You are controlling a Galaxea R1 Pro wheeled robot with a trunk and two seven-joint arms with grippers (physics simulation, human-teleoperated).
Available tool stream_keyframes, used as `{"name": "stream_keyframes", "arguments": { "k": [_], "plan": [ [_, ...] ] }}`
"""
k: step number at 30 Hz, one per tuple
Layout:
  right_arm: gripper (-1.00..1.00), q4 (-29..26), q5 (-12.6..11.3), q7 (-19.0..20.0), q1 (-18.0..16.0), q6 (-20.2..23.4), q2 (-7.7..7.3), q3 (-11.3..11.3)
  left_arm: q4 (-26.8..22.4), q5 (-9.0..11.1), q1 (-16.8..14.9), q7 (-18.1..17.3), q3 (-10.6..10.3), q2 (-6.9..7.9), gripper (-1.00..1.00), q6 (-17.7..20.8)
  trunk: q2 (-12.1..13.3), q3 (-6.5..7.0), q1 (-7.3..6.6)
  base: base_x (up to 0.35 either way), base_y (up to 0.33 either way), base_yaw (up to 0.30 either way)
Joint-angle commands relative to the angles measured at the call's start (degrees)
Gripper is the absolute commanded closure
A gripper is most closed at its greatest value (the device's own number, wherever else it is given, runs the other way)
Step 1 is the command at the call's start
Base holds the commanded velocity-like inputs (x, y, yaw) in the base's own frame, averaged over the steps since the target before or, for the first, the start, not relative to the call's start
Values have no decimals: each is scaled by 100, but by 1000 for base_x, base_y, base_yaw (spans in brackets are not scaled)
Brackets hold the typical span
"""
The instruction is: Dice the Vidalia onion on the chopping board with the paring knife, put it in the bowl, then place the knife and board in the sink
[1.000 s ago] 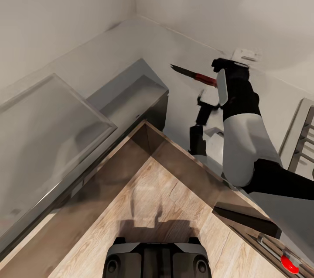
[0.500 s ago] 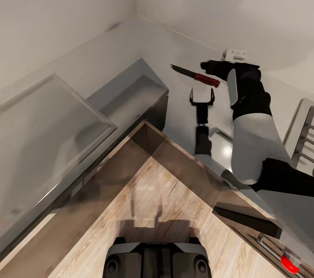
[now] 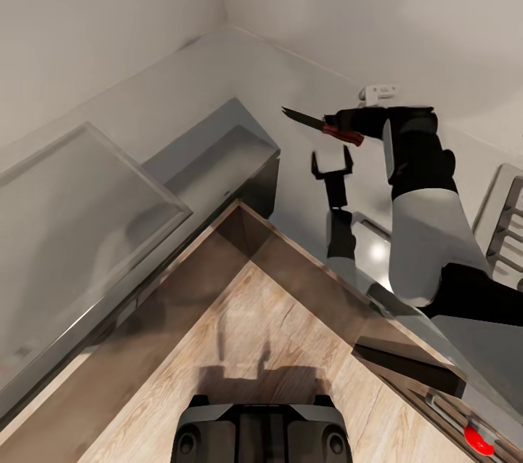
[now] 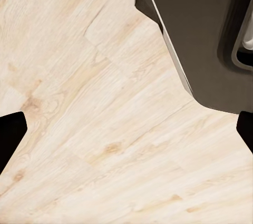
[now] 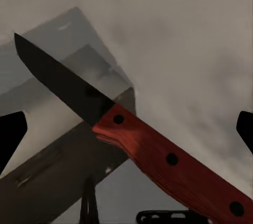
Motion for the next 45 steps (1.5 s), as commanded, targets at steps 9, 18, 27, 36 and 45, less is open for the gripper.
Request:
{"name": "stream_keyframes", "arguments": {
  "k": [9, 18, 27, 36, 45],
  "plan": [
    [-100, -6, 1031, 930, -3, -9, -93, -42, 8, 38, 1, 54, -48, 10, -100, -14, -10, -7, 4, 0, -4, 0],
    [-100, -6, 1077, 1038, -4, -21, -235, -45, 25, 38, 1, 61, -48, 10, -100, -14, -10, -7, 4, 0, -41, 0],
    [-100, -4, 1083, 1274, -3, -30, -238, -43, 47, 38, 1, 61, -48, 10, -100, -14, -10, -7, 4, 0, -33, 0],
    [-100, 11, 1086, 1291, -3, -22, -238, -43, 60, 38, 1, 63, -46, 10, -100, -14, -10, -36, 4, 7, -2, 57],
    [-100, 68, 1086, 1291, -4, -21, -238, -41, 62, 38, 1, 63, -48, 10, -100, -14, -10, -114, 4, 30, -12, 19]
  ]
}}
